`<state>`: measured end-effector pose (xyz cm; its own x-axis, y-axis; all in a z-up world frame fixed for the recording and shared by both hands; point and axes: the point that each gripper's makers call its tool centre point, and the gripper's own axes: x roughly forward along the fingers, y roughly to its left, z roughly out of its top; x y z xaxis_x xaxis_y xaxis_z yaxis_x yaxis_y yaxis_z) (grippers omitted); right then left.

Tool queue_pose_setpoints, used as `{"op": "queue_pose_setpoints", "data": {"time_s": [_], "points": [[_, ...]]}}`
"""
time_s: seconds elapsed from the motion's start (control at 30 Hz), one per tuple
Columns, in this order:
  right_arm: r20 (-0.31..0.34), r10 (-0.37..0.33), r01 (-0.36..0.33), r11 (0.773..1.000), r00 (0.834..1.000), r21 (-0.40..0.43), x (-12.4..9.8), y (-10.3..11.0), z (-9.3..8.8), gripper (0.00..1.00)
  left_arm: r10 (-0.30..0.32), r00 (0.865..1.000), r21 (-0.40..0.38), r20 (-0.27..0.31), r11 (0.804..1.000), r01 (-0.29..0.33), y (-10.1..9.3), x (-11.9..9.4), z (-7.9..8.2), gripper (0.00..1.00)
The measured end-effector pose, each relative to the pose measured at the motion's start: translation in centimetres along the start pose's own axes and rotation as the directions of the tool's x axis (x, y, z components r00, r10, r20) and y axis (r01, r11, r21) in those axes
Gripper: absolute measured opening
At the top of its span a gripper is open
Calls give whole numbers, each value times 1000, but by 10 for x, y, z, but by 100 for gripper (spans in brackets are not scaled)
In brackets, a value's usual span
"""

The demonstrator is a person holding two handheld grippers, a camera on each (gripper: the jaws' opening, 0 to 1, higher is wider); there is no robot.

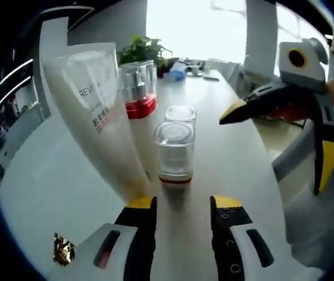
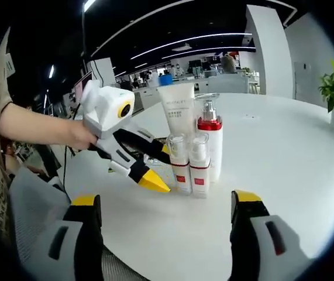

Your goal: Arrange the skincare products in the storage area until every visible bottle or jar stands upright without overlapping.

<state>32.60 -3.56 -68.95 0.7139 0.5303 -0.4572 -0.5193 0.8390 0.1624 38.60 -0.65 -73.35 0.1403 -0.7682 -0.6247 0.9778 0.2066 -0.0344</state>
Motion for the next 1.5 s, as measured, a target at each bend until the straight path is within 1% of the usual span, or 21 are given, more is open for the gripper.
{"op": "queue_pose_setpoints", "data": {"time_s": [0.1,0.3,0.47,0.57,0.77,0.97,1.07,1.13,1.37,1.4,1.5], "points": [[2,4,-4,1000,1000,-3,0,2,1,92,-2,1000,-8,-15,1000,2,-4,-4,-5,38],[2,8,-8,1000,1000,-10,-1,5,2,93,-10,999,-60,-30,998,8,-12,-16,-13,40],[3,14,-13,1000,1000,-21,1,7,4,93,7,999,-116,-37,993,-12,-16,-29,-20,48],[9,17,-16,1000,1000,-26,1,9,7,93,15,999,-172,-39,985,-21,-21,-38,-26,52],[17,27,-26,999,999,-36,0,15,11,93,49,998,-250,-38,967,-57,-27,-52,-37,59],[15,39,-38,998,999,-48,-3,21,10,93,96,994,-328,-58,938,-110,-31,-67,-52,67],[9,43,-42,998,999,-48,-5,23,8,93,110,992,-345,-65,930,-126,-34,-75,-59,69],[9,47,-46,997,999,-59,-6,25,9,94,124,990,-359,-70,923,-141,-35,-81,-63,70],[9,57,-56,996,998,-71,-7,31,9,94,192,979,-439,-66,875,-202,-38,-104,-75,78],[8,58,-58,996,998,-75,-8,33,9,94,207,976,-461,-60,862,-211,-39,-108,-75,79],[8,65,-64,995,998,-82,-8,37,10,94,238,970,-493,-49,839,-230,-42,-118,-77,82]]}}
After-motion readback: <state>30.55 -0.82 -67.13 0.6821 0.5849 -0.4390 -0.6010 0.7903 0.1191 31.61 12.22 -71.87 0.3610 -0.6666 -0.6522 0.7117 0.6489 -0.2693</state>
